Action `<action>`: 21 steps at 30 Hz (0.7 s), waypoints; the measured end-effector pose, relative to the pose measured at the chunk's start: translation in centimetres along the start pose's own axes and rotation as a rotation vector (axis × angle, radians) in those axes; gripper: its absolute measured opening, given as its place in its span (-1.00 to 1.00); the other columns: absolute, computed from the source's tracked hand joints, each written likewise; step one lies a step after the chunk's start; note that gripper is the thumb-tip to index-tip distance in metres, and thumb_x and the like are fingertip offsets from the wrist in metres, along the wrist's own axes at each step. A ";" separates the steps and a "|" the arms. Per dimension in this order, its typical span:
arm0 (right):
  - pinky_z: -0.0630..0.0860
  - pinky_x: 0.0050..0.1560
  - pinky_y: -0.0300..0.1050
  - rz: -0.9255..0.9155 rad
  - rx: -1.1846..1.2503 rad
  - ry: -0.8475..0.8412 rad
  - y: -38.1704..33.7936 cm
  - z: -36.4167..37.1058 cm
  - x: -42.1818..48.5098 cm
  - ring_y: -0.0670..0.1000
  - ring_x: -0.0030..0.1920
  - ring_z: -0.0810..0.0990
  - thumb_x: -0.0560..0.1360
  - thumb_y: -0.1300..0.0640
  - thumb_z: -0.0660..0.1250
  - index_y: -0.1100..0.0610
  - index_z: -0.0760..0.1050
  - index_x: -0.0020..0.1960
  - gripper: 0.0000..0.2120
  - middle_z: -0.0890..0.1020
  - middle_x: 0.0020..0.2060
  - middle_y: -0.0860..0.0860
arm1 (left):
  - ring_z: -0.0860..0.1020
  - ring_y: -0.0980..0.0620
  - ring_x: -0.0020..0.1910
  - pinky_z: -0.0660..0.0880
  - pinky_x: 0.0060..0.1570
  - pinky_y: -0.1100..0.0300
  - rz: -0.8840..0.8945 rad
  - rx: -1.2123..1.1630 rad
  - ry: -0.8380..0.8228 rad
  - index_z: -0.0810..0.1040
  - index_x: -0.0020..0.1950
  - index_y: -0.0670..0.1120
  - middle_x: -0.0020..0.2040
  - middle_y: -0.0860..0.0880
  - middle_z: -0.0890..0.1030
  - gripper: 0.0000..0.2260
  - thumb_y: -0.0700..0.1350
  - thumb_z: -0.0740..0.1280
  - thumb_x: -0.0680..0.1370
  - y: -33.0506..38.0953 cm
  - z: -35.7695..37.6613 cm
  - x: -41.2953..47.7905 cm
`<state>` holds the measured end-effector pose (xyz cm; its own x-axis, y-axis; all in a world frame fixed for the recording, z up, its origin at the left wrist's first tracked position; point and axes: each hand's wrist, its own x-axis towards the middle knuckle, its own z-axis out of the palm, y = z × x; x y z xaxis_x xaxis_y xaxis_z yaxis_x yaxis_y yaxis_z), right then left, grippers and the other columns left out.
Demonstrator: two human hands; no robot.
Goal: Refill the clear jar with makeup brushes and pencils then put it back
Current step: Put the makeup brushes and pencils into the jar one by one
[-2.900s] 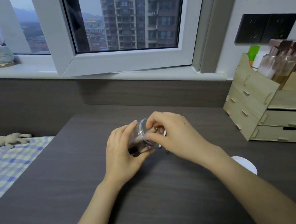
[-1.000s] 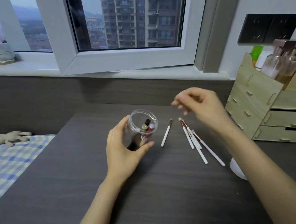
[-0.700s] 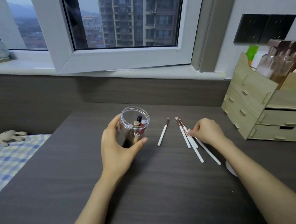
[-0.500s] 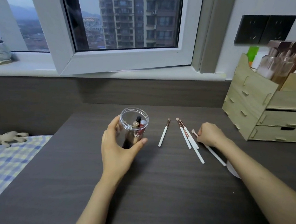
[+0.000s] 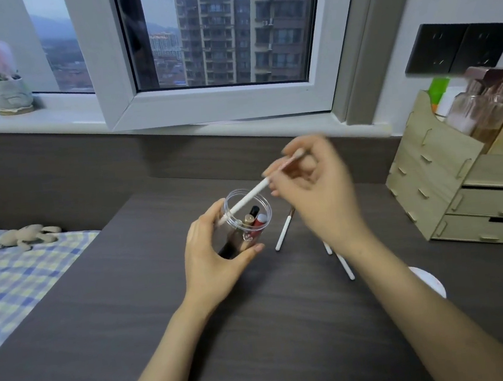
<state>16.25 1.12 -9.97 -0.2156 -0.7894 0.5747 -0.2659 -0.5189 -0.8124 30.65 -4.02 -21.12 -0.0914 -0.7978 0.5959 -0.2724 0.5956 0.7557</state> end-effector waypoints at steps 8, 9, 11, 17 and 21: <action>0.42 -0.08 -0.20 -0.198 -0.639 -0.321 2.4 1.1 -0.9 -0.04 -0.10 0.47 0.50 0.11 0.26 0.04 0.65 -0.03 -0.82 0.67 -0.20 -0.12 | 0.46 0.05 0.24 0.38 0.24 0.18 0.050 0.040 -0.059 0.38 0.34 0.01 0.24 0.11 0.52 -0.27 0.11 0.53 0.23 -0.6 0.2 0.1; 0.41 -0.08 -0.26 -0.148 -0.551 -0.324 2.5 0.6 -0.8 -0.04 -0.08 0.50 0.50 0.12 0.26 0.04 0.65 -0.03 -0.81 0.67 -0.19 -0.14 | 0.45 0.08 0.23 0.34 0.22 0.29 0.044 0.044 -0.053 0.38 0.34 0.02 0.23 0.11 0.52 -0.27 0.14 0.51 0.22 -0.5 0.2 0.1; 0.44 -0.08 -0.35 0.001 -0.322 -0.202 2.9 -0.4 -0.2 -0.14 -0.10 0.57 0.51 0.17 0.26 0.10 0.65 -0.05 -0.82 0.66 -0.23 -0.16 | 0.44 0.10 0.21 0.26 0.17 0.45 0.020 0.034 -0.036 0.35 0.32 0.11 0.21 0.11 0.52 -0.28 0.17 0.48 0.20 -0.3 0.1 0.0; 0.47 0.07 -0.10 0.462 -0.833 0.128 11.3 -6.2 1.9 0.12 0.05 0.61 0.44 0.23 0.28 0.19 0.62 -0.04 -0.83 0.69 -0.02 0.13 | 0.46 0.08 0.22 0.30 0.19 0.35 -0.037 -0.022 0.010 0.30 0.27 0.30 0.21 0.11 0.53 -0.30 0.17 0.48 0.18 -0.5 0.1 0.2; 0.45 0.12 -0.06 0.680 -0.944 0.017 15.3 -8.2 1.4 0.20 0.15 0.54 0.41 0.20 0.34 0.17 0.57 0.02 -0.80 0.64 0.09 0.17 | 0.46 0.08 0.22 0.32 0.18 0.33 -0.026 -0.027 0.008 0.29 0.24 0.37 0.20 0.14 0.52 -0.31 0.17 0.48 0.17 -0.5 0.1 0.2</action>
<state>4.19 -5.27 -20.77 -0.5935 -0.8029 0.0549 -0.6832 0.4667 -0.5616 30.70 -4.50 -21.36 -0.0766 -0.8123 0.5781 -0.2487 0.5771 0.7779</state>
